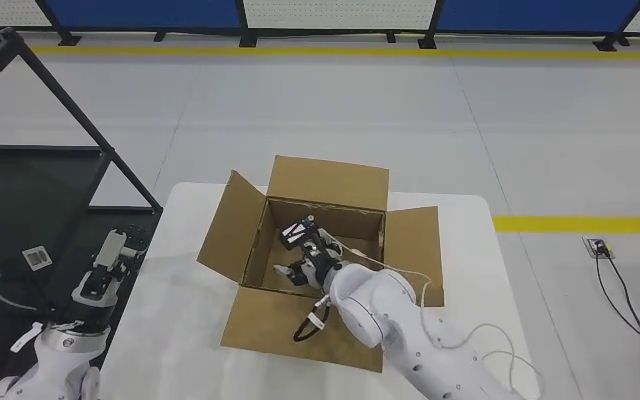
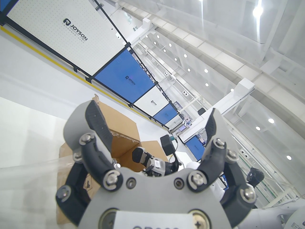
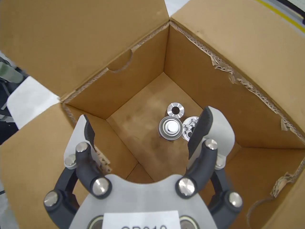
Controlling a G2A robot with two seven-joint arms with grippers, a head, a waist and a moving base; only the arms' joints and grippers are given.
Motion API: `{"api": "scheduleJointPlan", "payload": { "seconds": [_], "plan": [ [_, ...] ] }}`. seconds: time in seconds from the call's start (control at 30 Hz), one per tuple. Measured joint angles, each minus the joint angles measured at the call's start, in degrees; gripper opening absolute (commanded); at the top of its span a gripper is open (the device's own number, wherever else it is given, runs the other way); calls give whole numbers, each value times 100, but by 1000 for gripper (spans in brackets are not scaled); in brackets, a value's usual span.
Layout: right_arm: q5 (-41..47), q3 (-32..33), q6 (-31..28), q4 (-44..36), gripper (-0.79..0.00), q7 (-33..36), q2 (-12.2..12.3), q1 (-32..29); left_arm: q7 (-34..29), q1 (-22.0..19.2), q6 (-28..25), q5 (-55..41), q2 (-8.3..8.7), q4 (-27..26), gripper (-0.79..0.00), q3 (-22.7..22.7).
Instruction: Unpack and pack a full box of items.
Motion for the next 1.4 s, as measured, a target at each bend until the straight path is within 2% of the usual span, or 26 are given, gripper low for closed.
{"api": "scheduleJointPlan", "payload": {
  "seconds": [0.17,0.23,0.3,0.37,0.43,0.53,0.57,0.6,0.73,0.8,0.87,0.9,0.93,1.03,1.1,1.17,1.4],
  "plan": [
    [69,-231,84,661,0,345,-187,400,2,-1,0,2,0,-1,0,1],
    [102,-298,94,885,-65,492,-253,518,2,-1,0,2,0,-1,0,1],
    [76,-352,138,1077,-179,621,-311,616,2,-1,0,2,0,-1,0,1],
    [43,-382,186,1205,-206,670,-354,673,2,-1,-1,2,0,-1,0,1],
    [11,-387,235,1329,-163,685,-394,716,2,-1,-1,2,0,-1,0,1],
    [80,-357,226,1466,-203,731,-441,736,2,-1,-1,2,0,-1,0,1],
    [97,-346,212,1514,-191,755,-453,747,2,-1,-1,2,0,-1,0,1],
    [114,-333,190,1584,-139,786,-469,764,2,-1,-1,2,0,-1,0,1],
    [118,-330,158,1788,-225,848,-527,814,2,-1,-1,2,0,-1,0,1],
    [113,-342,151,1847,-206,856,-562,825,2,-1,-1,2,0,-1,0,1],
    [113,-347,143,1896,-305,876,-588,832,2,-1,-1,2,0,-1,0,1],
    [113,-349,132,1931,-320,898,-606,839,2,-1,-1,2,0,-1,0,1],
    [114,-349,127,1958,-403,908,-619,845,2,-1,-1,2,0,-1,0,1],
    [122,-341,108,2041,-496,918,-658,855,2,-1,-1,2,0,-1,0,1],
    [125,-331,101,2091,-616,938,-683,857,2,-1,-1,2,0,-1,0,1],
    [116,-322,98,2115,-785,946,-702,857,2,-1,-1,2,0,-1,0,1],
    [-42,24,45,1565,-785,736,-618,573,2,-1,-1,2,0,-1,0,1]
  ]
}}
